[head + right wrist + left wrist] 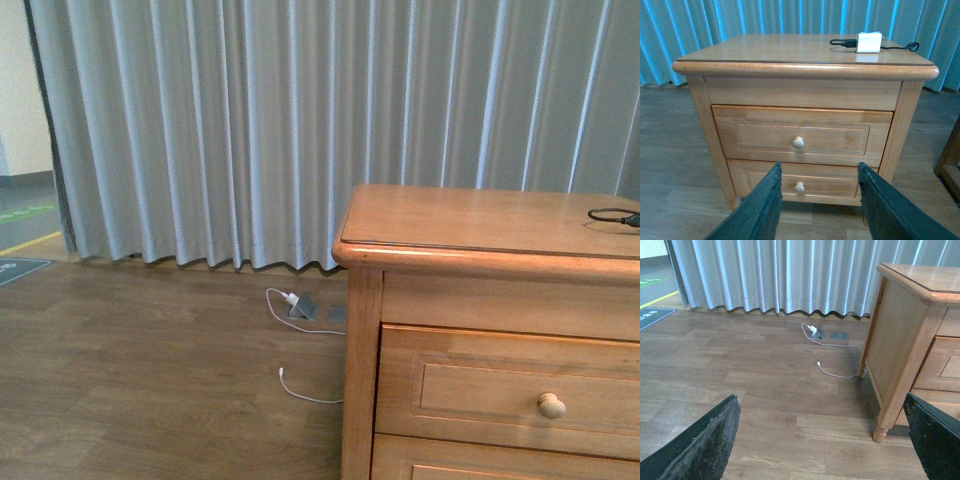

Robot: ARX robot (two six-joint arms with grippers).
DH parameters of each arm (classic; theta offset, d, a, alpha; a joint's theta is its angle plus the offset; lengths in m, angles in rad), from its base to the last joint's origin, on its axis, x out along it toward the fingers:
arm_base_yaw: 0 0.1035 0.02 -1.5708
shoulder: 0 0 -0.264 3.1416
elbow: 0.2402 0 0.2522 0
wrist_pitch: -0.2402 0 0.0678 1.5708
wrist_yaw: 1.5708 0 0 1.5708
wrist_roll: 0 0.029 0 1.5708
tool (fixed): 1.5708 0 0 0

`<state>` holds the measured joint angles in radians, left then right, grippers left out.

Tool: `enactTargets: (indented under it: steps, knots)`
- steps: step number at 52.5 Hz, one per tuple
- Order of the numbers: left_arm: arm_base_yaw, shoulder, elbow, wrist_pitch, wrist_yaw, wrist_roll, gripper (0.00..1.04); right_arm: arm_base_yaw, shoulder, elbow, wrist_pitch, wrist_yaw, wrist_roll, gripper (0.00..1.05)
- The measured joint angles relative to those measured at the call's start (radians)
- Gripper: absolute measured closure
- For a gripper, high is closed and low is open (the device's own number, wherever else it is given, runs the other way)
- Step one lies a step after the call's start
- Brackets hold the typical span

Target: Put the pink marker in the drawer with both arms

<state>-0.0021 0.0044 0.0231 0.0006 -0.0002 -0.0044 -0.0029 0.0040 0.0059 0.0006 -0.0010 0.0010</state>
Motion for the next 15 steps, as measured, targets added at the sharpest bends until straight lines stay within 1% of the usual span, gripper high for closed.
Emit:
enactTargets:
  steps: [3, 11, 12, 13, 15]
  knots:
    - [0.0, 0.0, 0.0, 0.0, 0.0, 0.0, 0.06, 0.0, 0.0, 0.0, 0.0, 0.0, 0.0, 0.36]
    - [0.0, 0.0, 0.0, 0.0, 0.0, 0.0, 0.06, 0.0, 0.0, 0.0, 0.0, 0.0, 0.0, 0.09]
    - [0.0, 0.0, 0.0, 0.0, 0.0, 0.0, 0.06, 0.0, 0.0, 0.0, 0.0, 0.0, 0.0, 0.07]
    - [0.0, 0.0, 0.0, 0.0, 0.0, 0.0, 0.06, 0.0, 0.0, 0.0, 0.0, 0.0, 0.001, 0.06]
    - [0.0, 0.0, 0.0, 0.0, 0.0, 0.0, 0.06, 0.0, 0.0, 0.0, 0.0, 0.0, 0.0, 0.09]
